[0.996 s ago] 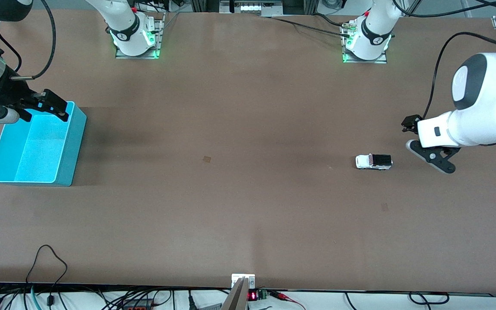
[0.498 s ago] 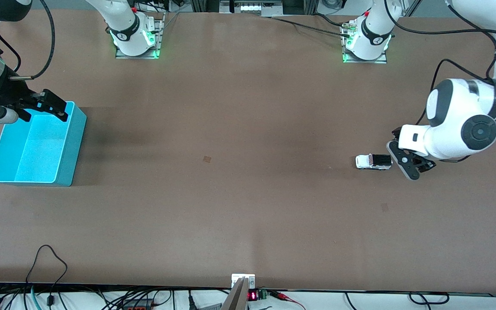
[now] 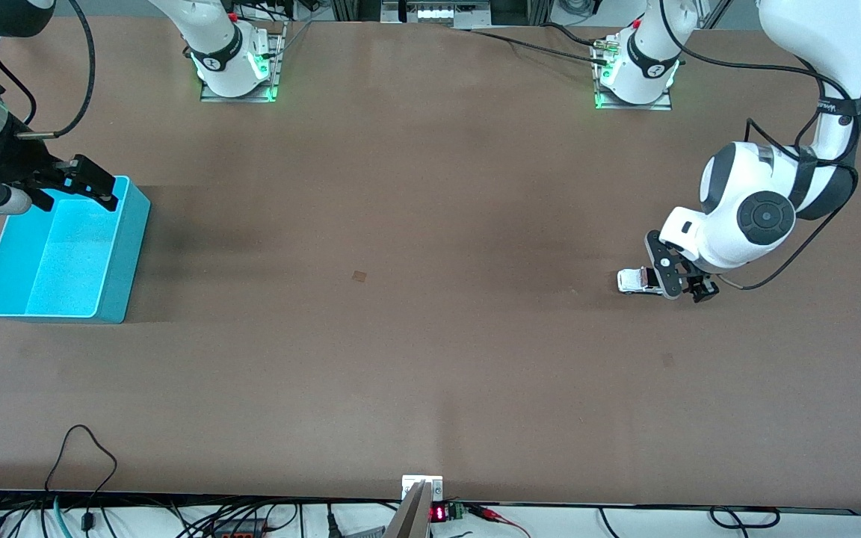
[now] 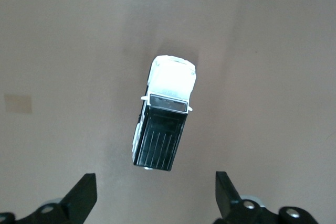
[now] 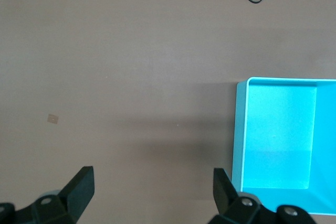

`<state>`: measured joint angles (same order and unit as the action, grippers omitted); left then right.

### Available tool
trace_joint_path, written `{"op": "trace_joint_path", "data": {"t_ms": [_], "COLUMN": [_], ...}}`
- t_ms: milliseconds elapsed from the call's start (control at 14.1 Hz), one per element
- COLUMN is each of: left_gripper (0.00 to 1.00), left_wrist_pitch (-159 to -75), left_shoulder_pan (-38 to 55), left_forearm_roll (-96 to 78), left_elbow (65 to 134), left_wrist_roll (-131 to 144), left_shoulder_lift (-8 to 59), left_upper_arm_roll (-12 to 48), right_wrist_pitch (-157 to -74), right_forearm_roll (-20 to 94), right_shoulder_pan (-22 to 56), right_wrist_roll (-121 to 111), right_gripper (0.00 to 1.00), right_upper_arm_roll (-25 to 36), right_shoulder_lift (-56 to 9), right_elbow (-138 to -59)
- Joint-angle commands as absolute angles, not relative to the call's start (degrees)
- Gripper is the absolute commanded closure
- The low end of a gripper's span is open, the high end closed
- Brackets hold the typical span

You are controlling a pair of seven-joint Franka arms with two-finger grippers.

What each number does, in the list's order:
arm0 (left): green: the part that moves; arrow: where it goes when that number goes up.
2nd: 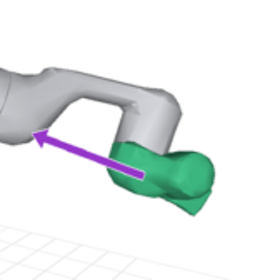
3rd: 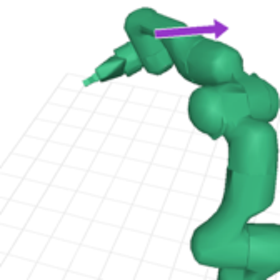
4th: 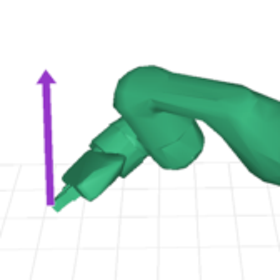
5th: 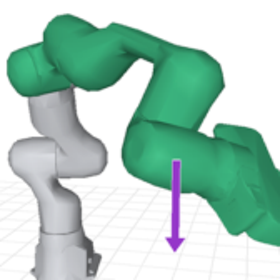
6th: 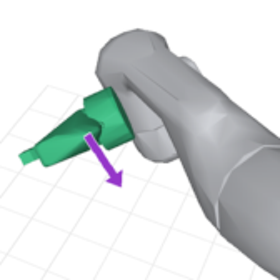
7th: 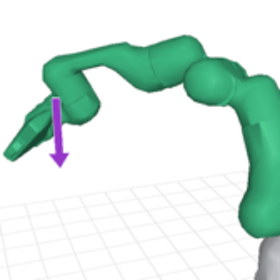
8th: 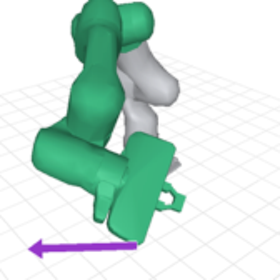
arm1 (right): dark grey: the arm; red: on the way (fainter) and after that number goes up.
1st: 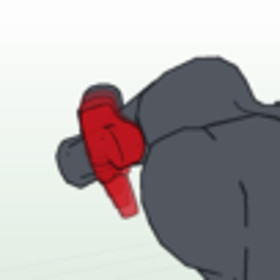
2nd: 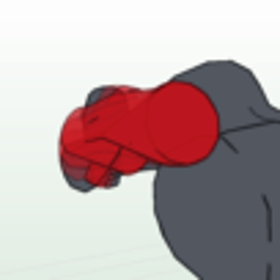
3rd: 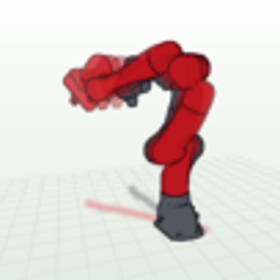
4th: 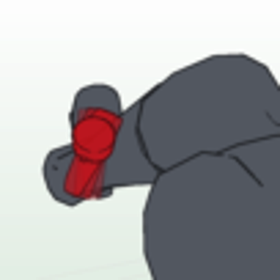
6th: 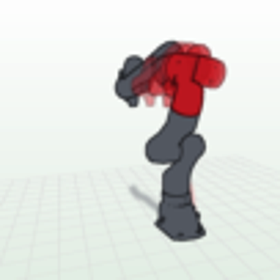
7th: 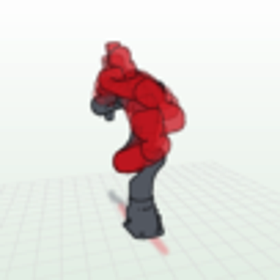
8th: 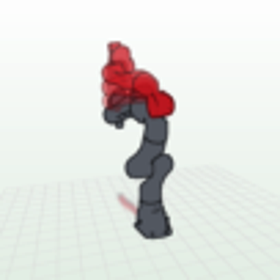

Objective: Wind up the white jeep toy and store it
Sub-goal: 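Lower the left gripper and grip the jeep's body, then press the jeep down and drag it backward with the left gripper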

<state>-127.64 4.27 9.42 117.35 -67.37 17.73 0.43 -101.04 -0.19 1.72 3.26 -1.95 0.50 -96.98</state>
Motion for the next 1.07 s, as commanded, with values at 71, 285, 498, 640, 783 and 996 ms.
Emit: {"op": "trace_joint_path", "data": {"t_ms": [71,285,498,640,783,996], "left_gripper": [0.03,0.06,0.10,0.11,0.11,0.12], "left_wrist_pitch": [-135.1,-142.4,-144.1,-145.9,-147.1,-147.4], "left_shoulder_pan": [3.6,3.6,3.5,3.5,3.5,3.5], "left_forearm_roll": [10.7,10.7,10.7,10.7,10.7,10.7], "left_elbow": [121.5,125.8,126.2,126.2,126.2,125.9], "left_wrist_roll": [-76.4,-78.2,-78.9,-78.9,-78.9,-78.9], "left_shoulder_lift": [17.9,18.5,19.8,21.1,21.9,22.4], "left_upper_arm_roll": [0.5,0.5,0.5,0.5,0.5,0.5], "right_wrist_pitch": [-101.3,-101.4,-101.4,-101.7,-101.8,-101.7], "right_forearm_roll": [0.2,0.2,0.2,0.2,0.3,0.3], "right_shoulder_pan": [1.5,1.6,1.7,1.7,1.7,1.7], "right_wrist_roll": [2.9,3.0,3.0,3.0,3.0,3.0], "right_gripper": [0.00,0.00,0.00,0.00,0.00,0.00], "right_upper_arm_roll": [-2.0,-2.0,-2.0,-2.0,-2.1,-2.1], "right_shoulder_lift": [1.4,1.4,1.4,1.3,1.2,1.3], "right_elbow": [-97.6,-97.7,-97.7,-97.7,-97.7,-97.7]}}
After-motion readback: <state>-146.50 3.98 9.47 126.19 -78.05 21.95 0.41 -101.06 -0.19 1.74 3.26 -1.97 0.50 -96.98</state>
